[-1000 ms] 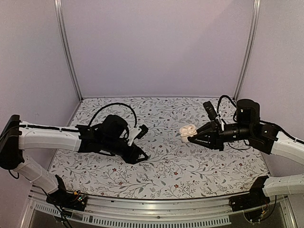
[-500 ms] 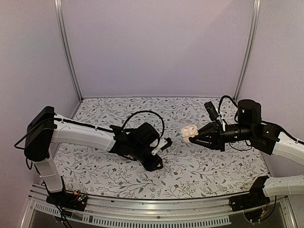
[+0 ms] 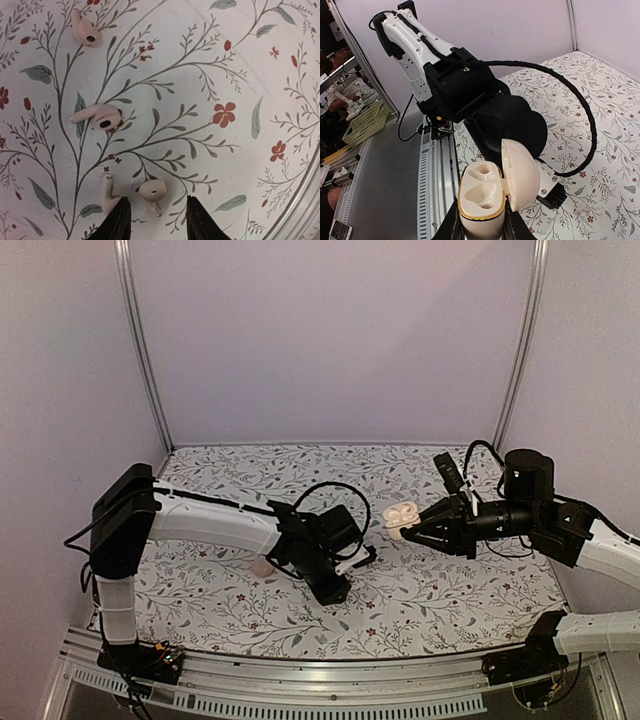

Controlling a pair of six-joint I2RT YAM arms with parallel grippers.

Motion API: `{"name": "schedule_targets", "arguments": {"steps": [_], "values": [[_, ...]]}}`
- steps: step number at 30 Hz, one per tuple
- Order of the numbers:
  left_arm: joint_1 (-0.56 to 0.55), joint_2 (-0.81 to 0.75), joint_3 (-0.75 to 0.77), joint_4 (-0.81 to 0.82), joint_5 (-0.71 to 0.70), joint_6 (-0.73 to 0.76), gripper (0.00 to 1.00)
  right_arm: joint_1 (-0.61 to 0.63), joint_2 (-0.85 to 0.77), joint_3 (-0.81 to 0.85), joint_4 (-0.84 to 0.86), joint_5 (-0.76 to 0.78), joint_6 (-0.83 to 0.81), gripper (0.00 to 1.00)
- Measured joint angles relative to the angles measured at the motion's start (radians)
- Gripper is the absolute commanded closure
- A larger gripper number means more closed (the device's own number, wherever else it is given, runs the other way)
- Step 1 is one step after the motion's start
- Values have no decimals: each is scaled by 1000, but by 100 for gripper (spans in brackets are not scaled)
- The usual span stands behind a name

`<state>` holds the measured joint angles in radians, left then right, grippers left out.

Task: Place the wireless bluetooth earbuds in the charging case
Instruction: Pick up the left earbud from the center of the board.

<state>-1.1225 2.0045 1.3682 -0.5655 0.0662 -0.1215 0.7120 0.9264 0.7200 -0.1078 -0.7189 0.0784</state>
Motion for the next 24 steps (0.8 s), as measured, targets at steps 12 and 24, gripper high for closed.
{"name": "schedule_targets", "arguments": {"steps": [12, 24], "values": [[-1, 49, 68, -54, -27, 29, 64, 0, 0, 0, 0, -1, 0, 83], [-1, 85, 85, -72, -21, 47, 70, 0, 0, 0, 0, -1, 0, 83]]}}
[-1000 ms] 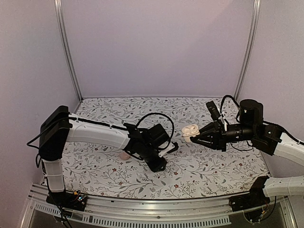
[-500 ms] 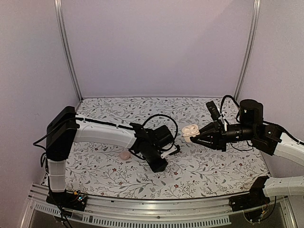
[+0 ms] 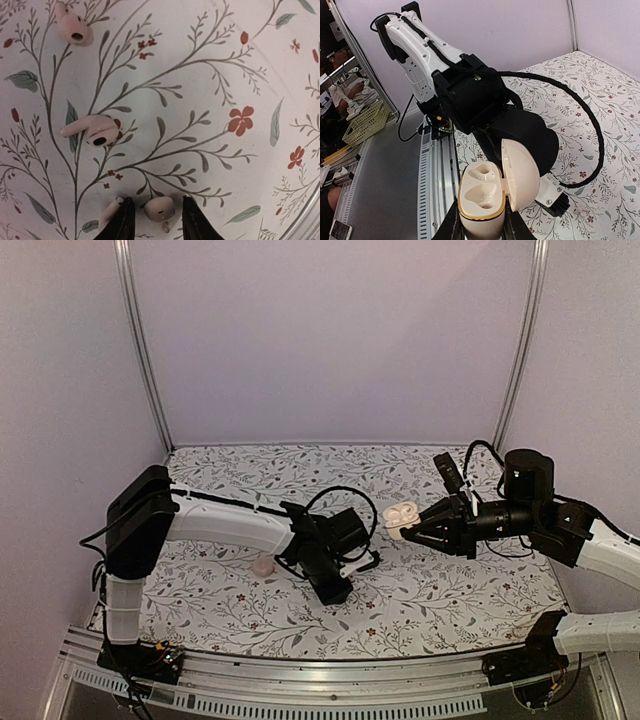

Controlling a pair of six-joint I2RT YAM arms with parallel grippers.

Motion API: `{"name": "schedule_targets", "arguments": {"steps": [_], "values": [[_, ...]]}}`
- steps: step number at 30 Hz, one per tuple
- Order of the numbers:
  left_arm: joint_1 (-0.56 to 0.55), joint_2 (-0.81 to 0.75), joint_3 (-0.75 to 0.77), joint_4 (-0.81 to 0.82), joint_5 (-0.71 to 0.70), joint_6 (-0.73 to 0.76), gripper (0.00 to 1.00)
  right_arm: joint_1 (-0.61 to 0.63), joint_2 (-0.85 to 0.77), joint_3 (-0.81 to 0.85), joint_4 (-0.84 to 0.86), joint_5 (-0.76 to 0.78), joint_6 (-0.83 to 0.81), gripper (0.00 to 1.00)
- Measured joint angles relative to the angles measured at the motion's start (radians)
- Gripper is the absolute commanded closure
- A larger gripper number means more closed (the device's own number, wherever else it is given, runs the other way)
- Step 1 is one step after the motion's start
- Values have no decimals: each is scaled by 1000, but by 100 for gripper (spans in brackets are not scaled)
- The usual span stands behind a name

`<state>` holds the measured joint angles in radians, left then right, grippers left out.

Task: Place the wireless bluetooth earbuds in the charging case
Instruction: Pick up the left earbud from the center of the board.

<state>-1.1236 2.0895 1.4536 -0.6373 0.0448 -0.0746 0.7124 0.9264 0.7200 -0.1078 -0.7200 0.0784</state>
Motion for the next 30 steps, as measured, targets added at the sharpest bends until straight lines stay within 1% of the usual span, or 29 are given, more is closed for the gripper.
{"name": "schedule_targets", "arguments": {"steps": [6, 19, 24, 26, 30], "values": [[0, 5, 6, -5, 0, 7, 79, 0, 0, 0, 0, 0, 0, 83], [0, -9, -12, 16, -5, 7, 85, 0, 9, 0, 0, 0, 0, 83], [10, -65, -65, 67, -12, 0, 85, 0, 18, 0, 6, 6, 2, 83], [17, -106, -91, 98, -18, -4, 86, 0, 24, -6, 32, 10, 12, 83], [47, -201, -138, 173, -31, -13, 86, 0, 28, -68, 135, 31, 38, 83]]}}
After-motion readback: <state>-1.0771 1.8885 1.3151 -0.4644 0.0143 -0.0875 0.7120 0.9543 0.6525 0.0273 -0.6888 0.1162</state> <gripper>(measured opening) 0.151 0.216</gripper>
